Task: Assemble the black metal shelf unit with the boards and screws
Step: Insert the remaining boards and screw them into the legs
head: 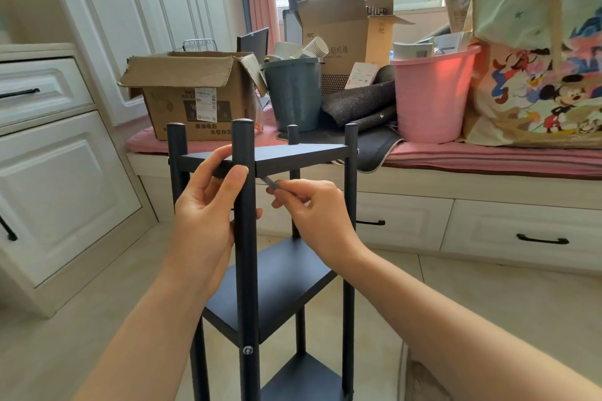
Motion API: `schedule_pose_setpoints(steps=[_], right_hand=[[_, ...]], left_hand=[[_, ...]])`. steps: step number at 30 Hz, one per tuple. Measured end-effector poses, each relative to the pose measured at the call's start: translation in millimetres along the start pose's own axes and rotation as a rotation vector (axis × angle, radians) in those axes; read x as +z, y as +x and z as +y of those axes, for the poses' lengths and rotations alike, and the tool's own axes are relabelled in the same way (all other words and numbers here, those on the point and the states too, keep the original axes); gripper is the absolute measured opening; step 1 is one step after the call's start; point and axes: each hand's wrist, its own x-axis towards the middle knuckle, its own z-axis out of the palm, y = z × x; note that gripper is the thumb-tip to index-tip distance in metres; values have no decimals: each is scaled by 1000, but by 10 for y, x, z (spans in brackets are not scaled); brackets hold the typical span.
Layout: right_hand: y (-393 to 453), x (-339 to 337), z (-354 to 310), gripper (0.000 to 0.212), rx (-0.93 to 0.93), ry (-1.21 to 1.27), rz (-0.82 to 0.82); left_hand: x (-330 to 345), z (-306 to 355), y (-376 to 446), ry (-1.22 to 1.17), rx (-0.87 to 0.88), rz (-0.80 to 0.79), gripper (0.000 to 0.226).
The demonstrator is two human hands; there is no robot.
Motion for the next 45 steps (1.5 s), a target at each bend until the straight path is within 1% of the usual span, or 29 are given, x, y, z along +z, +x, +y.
schedule_pose_setpoints(steps=[6, 11, 19, 23, 29, 34, 42, 45], right_hand=[[4, 23, -16, 19, 32, 56, -13], [-17, 67, -27, 16, -24, -31, 16], [-5, 87, -12, 16, -51, -53, 19], [16, 125, 11, 16, -67, -49, 54], [21, 306, 72, 16, -95, -82, 151], [12, 483, 90, 15, -46, 23, 223], [83, 660, 78, 14, 40, 171, 245], [83, 684, 80, 19, 83, 253, 213]], left_hand=[[-3, -3, 3, -3, 12, -4, 25], [10, -17, 6, -7, 16, -13, 25], [13, -13, 6, -28, 6, -19, 24], [24, -8, -3, -49, -2, -25, 24], [34, -16, 6, -30, 9, -6, 25], [7, -14, 9, -33, 7, -12, 25], [-3, -11, 28, -25, 21, -10, 28], [3, -18, 37, 40, 54, -13, 30]])
